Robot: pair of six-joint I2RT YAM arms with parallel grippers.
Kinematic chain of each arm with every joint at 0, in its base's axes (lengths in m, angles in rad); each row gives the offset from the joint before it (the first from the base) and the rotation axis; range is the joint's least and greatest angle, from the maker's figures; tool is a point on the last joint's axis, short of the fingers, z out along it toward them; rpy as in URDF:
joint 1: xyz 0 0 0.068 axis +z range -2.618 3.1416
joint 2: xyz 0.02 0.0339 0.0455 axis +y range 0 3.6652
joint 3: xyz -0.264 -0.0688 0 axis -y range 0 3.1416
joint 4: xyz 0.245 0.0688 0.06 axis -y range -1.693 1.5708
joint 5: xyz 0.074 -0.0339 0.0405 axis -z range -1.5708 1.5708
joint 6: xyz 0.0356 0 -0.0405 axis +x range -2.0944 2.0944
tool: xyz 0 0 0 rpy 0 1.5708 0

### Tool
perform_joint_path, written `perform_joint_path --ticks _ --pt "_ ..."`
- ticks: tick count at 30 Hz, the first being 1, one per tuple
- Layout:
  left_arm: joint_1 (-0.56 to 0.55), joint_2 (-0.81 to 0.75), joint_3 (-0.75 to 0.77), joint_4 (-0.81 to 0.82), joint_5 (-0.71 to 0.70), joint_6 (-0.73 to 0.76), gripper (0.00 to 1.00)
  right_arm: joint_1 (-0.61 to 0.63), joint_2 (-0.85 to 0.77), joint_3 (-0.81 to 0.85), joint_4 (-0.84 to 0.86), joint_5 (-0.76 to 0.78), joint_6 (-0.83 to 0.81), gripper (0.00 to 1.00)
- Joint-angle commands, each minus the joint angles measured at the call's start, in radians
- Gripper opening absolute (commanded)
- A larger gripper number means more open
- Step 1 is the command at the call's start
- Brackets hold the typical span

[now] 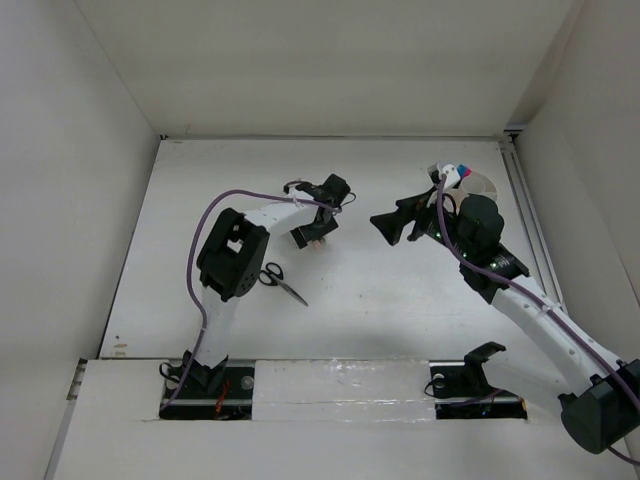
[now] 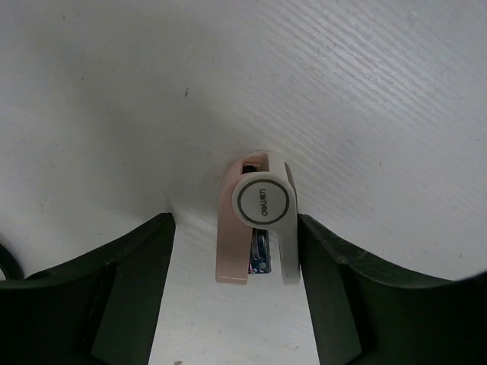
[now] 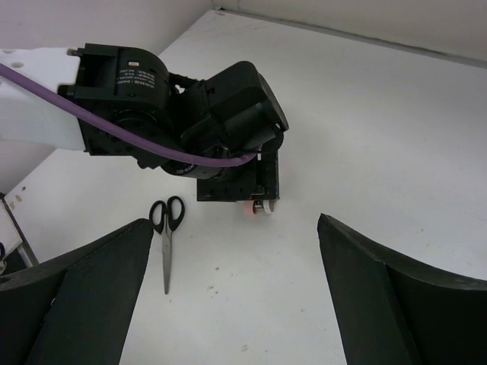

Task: Sort the stationery into containers
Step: Pick up the stapler from the center of the board.

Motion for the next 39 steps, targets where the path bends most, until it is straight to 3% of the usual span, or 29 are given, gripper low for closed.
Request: perform_joint_path --ticks 1,6,7,8,9,15,19,25,29,32,39 --pt "0.004 0.018 0.033 -0.043 -0.036 -0.029 0.60 0.000 -0.019 -0.007 0.061 -0.028 0.010 0.95" --pt "0.013 0.038 0.020 -0.030 0.006 -0.019 0.30 -0.010 -0.028 -0.016 0.070 -0.046 0.010 0.94" --pt "0.013 0.038 0.007 -0.007 0.007 -0.007 0.11 -0.019 -0.028 -0.025 0.081 -0.055 0.010 0.94" --pt "0.013 0.038 0.007 0.003 0.020 -0.006 0.02 -0.019 -0.039 -0.025 0.081 -0.056 0.019 0.94" --pt "0.024 0.027 -0.003 0.003 0.031 -0.006 0.00 -0.019 -0.039 -0.039 0.104 -0.068 0.019 0.94" --pt "0.024 -0.091 -0.072 0.145 0.097 0.079 0.00 -0.037 -0.050 -0.082 0.118 -0.088 0.042 0.91" --pt "0.024 -0.240 -0.134 0.243 0.161 0.106 0.00 -0.057 -0.074 -0.177 0.228 -0.108 0.106 0.89" --pt "-0.021 -0.450 -0.200 0.374 0.210 0.066 0.00 -0.037 -0.064 -0.371 0.591 -0.076 0.278 0.85" --pt "-0.021 -0.548 -0.299 0.509 0.303 -0.009 0.00 0.068 -0.053 -0.483 0.864 0.130 0.385 0.85" --pt "-0.030 -0.582 -0.323 0.550 0.332 -0.032 0.00 0.166 -0.019 -0.447 0.903 0.260 0.346 0.85" --pt "-0.060 -0.591 -0.290 0.527 0.346 -0.033 0.00 0.245 0.152 -0.360 1.013 0.273 0.295 0.85"
